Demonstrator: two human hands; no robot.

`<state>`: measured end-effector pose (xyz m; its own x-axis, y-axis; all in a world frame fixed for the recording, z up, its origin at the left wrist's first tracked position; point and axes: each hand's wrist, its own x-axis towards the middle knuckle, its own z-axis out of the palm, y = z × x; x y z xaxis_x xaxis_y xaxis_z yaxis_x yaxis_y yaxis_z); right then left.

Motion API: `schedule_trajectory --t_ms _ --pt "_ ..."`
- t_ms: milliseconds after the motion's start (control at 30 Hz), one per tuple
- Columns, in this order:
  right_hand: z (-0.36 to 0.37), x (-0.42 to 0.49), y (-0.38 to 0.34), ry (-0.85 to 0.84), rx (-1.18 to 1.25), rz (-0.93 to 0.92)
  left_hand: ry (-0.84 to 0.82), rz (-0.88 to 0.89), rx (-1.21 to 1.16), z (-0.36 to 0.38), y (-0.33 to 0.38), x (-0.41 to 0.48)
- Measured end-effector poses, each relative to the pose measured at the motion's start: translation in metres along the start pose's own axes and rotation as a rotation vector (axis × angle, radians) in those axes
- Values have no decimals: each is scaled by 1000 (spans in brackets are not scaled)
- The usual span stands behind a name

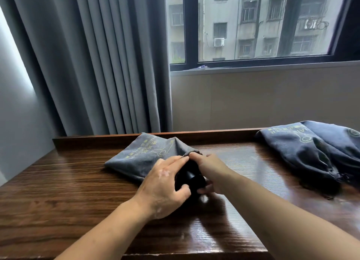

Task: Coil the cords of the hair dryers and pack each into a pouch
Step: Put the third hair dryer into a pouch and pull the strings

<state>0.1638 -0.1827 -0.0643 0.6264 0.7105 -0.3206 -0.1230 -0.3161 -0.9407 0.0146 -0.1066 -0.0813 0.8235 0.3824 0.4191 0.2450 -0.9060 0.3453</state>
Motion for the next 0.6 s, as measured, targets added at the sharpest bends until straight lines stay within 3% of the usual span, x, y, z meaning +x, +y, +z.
schedule_trajectory --t_ms 133,333,600 --pt "9 8 6 -49 9 -50 110 9 42 10 -12 -5" --pt "-4 6 7 -188 -243 -114 269 -24 -18 14 -34 -10" --pt "-6 34 32 95 -390 -427 372 -103 -8 18 -38 -5"
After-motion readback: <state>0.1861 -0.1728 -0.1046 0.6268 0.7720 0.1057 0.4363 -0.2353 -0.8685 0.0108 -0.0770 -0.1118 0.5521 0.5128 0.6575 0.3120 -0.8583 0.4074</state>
